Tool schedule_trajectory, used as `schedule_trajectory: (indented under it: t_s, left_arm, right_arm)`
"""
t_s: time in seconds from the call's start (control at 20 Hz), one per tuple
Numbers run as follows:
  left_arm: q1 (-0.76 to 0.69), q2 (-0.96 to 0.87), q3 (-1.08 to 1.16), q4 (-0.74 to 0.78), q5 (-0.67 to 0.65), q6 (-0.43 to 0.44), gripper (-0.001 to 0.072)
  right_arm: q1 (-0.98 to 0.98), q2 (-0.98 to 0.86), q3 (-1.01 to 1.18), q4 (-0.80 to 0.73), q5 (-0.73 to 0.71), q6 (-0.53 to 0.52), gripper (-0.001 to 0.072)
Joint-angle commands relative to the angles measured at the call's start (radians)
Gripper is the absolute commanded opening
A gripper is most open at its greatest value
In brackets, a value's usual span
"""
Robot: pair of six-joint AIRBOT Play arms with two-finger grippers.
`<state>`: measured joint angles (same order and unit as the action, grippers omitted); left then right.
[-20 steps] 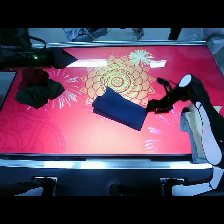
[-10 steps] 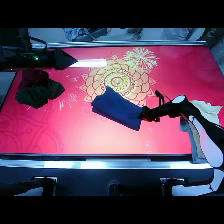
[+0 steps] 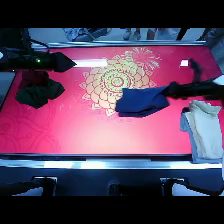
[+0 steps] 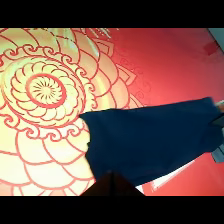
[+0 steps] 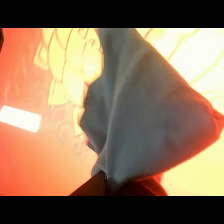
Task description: Fold the shirts.
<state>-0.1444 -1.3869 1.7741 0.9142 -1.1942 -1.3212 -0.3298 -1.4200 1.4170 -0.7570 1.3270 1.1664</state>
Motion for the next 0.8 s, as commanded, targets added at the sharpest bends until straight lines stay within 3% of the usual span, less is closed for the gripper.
schedule_trajectory:
  t_s: [0.0,0.3,0.65,0.75]
  left_arm:
    - [0.000,-0.001,0.000,0.030,-0.003,0.017,0.0030]
    - [0.000,-0.001,0.000,0.029,-0.003,0.024,0.0030]
    - [0.000,-0.001,0.000,0.029,-0.003,0.026,0.0030]
    - [0.000,-0.001,0.000,0.029,-0.003,0.040,0.0030]
  right_arm:
    - [-0.203,0.055,0.201,-0.092,0.161,0.090,0.0044]
    - [-0.454,0.063,0.364,-0.085,0.200,0.194,0.0045]
    - [-0.539,0.063,0.379,0.061,-0.018,0.264,0.0045]
    - [-0.558,0.063,0.379,0.055,-0.011,0.258,0.0045]
